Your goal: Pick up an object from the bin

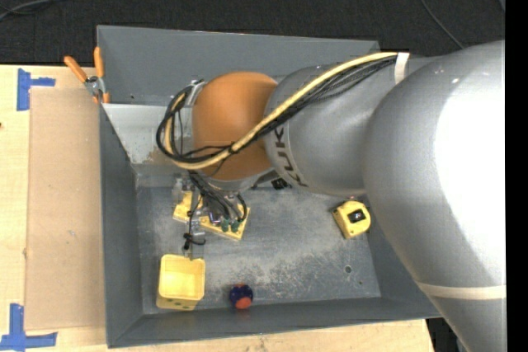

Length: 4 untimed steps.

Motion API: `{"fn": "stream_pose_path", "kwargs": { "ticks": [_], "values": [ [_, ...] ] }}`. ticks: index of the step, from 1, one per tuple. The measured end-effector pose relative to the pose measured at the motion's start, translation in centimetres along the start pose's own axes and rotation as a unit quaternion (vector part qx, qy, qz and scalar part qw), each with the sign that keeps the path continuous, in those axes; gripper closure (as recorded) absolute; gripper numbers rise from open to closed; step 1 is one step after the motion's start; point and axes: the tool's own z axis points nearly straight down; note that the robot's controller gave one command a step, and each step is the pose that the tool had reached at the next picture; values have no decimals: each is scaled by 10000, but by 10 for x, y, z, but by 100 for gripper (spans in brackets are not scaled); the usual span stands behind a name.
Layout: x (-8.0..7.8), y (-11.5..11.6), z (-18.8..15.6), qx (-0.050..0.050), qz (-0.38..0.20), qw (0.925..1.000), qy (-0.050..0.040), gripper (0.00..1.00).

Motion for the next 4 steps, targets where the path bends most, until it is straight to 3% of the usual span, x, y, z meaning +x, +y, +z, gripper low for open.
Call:
{"fn": "stream_pose_path", "kwargs": {
  "ticks": [1,2,3,4],
  "values": [
    [-40,20,43,-5,-276,9996,-11,0],
    [-37,19,45,4,-414,9991,12,0],
    [-32,-8,-30,-2,-1230,9924,24,0],
    [-9,10,-4,-7,-1531,9882,-7,0]
  ]
}}
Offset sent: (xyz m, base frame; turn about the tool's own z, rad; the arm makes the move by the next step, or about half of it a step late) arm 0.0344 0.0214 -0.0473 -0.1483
